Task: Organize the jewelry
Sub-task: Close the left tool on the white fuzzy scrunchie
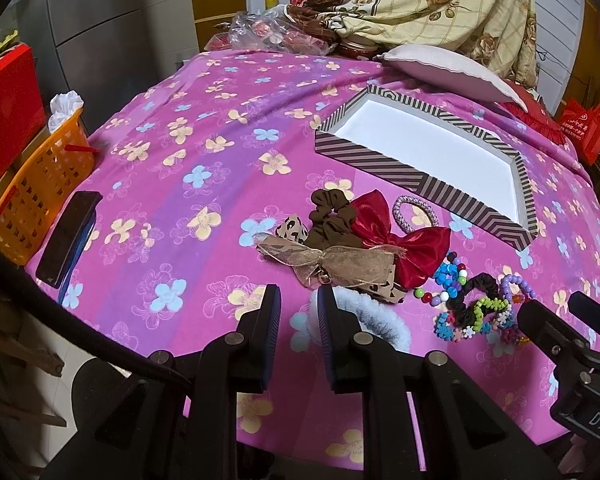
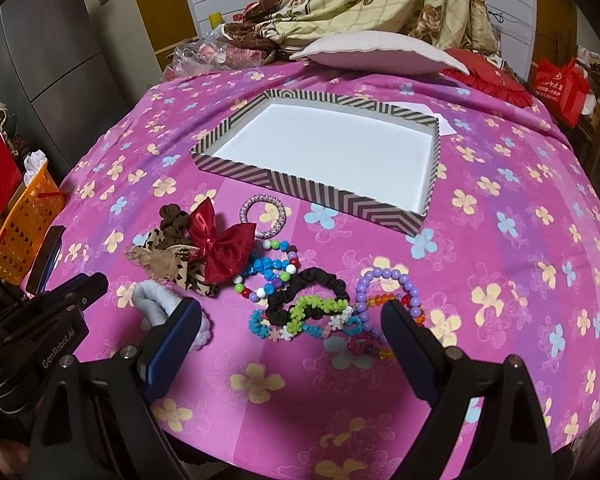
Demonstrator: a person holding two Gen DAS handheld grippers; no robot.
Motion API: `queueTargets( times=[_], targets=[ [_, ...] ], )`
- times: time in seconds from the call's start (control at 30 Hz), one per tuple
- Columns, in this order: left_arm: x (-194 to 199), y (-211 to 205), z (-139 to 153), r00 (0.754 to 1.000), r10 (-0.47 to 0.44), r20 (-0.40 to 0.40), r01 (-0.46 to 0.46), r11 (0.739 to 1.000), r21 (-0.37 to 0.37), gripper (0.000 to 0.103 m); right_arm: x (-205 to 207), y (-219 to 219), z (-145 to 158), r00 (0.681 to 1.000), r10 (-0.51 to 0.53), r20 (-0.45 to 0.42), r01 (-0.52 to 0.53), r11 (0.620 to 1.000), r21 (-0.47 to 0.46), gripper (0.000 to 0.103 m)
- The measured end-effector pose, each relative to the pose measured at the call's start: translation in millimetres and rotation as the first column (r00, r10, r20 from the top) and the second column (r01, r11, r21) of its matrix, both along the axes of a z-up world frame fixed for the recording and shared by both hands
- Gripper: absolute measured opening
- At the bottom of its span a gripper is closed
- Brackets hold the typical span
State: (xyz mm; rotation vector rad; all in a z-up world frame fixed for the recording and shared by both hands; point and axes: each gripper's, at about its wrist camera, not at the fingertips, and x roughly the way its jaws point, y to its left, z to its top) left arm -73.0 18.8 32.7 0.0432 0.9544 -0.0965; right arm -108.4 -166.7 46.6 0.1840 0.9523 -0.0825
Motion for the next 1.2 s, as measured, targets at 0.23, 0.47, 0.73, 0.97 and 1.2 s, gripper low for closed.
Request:
queueTargets(
  times=[0.23,0.47,0.73,0.97,1.2],
  targets=[
    [2.1,-1.0,-1.3,1.0,0.003,-0.004,-0.003,1.0,-0.001,0.032,0.1,0.6,-2.2,1.0,0.002,0.0,-0.002,1.0,-0.001,0.094],
    [2.8,-1.5,-1.8,1.0,0.003,-0.009,-0.003,1.0,-0.003,0.032,0.8,2.6,-3.7,1.0,0.008,-0.008,-0.008,1.0,0.001,0.094],
    [2.9,-1.5,-1.6,1.0,0.003,-0.009,-0.003,1.0,-0.003,0.032,2.2,5.1,-5.3,1.0,0.016,-0.014,-0.016,1.0,-0.001,0.094],
    [2.4,-1.5,-2.8,1.0,0.004,-0.012,-0.004,1.0,-0.003,0.032,4.7,6.3,-4.4,0.999,0.027,-0.019,-0.027,1.0,-0.006,0.094],
    [3.7,3.0,-7.6,1.0,0.015,-0.022,-0.015,1.0,-0.01,0.032,7.3,2.4,-6.5,0.999,0.025,-0.027,-0.026,1.0,-0.006,0.094]
  ],
)
